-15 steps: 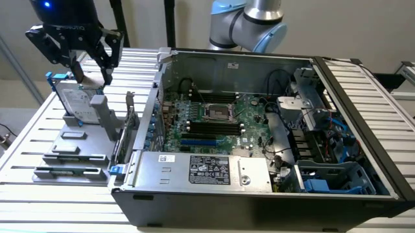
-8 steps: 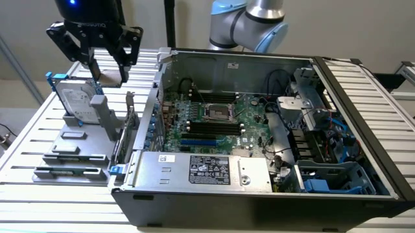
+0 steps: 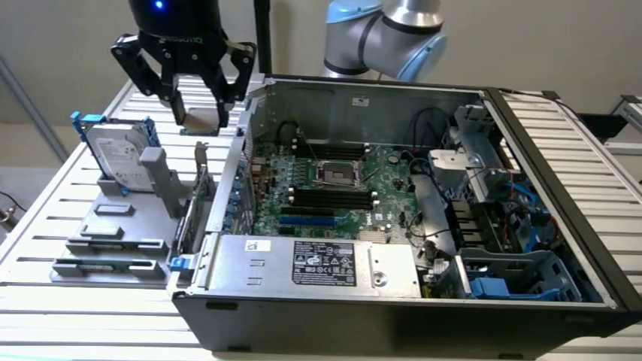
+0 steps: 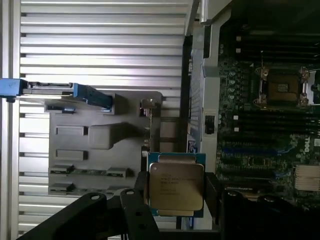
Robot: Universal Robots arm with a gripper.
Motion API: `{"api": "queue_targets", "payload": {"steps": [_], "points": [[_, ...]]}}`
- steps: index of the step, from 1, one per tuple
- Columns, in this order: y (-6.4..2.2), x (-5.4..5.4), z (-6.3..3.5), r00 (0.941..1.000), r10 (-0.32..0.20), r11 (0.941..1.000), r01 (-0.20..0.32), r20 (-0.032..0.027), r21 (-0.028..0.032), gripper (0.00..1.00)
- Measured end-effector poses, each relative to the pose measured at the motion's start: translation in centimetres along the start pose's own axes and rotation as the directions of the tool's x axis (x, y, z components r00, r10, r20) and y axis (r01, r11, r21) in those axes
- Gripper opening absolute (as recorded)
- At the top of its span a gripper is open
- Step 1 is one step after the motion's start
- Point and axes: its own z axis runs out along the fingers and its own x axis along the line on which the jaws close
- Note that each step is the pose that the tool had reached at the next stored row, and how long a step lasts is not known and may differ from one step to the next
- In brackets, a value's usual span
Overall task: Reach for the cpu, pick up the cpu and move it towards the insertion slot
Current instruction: 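Pick up the cpu and move it towards the insertion slot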
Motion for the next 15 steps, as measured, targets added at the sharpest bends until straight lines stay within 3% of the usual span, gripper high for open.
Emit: {"api": "queue_targets", "payload": {"steps": [7, 15], "points": [[-0.05, -3.2, -0.09, 1.0, 0.0, 1.0, 0.0, 0.0, -0.005, 0.55], [0.1, -6.8, -0.13, 1.0, 0.0, 1.0, 0.0, -0.0001, -0.0051, 0.55]]}}
